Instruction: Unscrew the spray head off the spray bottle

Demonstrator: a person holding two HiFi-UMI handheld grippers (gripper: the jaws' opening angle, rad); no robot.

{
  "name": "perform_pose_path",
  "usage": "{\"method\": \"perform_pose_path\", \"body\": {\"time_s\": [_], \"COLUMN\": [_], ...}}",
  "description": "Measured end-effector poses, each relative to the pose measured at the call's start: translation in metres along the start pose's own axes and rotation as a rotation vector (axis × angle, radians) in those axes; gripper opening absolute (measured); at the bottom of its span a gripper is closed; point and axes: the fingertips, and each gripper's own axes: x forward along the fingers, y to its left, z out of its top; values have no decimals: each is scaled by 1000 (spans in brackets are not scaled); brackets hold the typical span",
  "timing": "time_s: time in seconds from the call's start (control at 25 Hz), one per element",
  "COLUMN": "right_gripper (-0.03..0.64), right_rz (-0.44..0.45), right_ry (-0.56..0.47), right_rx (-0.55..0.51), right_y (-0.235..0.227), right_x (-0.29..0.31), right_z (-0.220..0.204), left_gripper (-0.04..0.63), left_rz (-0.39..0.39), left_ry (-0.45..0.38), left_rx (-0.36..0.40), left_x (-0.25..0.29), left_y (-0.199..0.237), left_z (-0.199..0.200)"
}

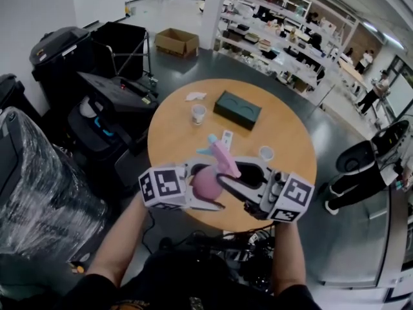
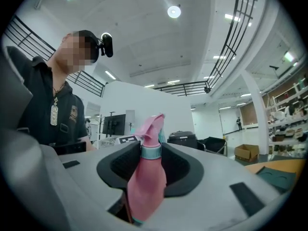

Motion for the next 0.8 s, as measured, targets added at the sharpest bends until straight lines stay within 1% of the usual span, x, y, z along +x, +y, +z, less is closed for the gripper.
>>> {"method": "perform_pose_path", "body": {"time_s": [0.08,0.16,0.24,0.36,0.48,0.56,0.8], "right_gripper": [147,159,164,164,164,164,164], "right_rz": [-64,-98,-136,-240,-323,-344,-411], "right_ry": [5,7,-15,-28,13,11,31], "right_rx": [4,11,31,61,84,101,128], "right_y": [-7,-10,-16,-29,-39,-41,-46], "right_x": [2,2,0,-3,2,7,10], "right_z": [-1,-3,0,2,-3,-4,-3], "left_gripper": [436,436,436,436,436,436,436], "left_rz": [67,129,191,312,427,470,556], "left_ry": [-6,-14,-9,31,78,104,172], "left_rx": [-18,-41,-46,-53,-65,-65,-54], "left_x": [0,-3,-6,-10,-12,-13,-10], "left_y": [12,24,35,54,71,77,80], "left_z": [-1,0,1,-6,-16,-22,-26]}}
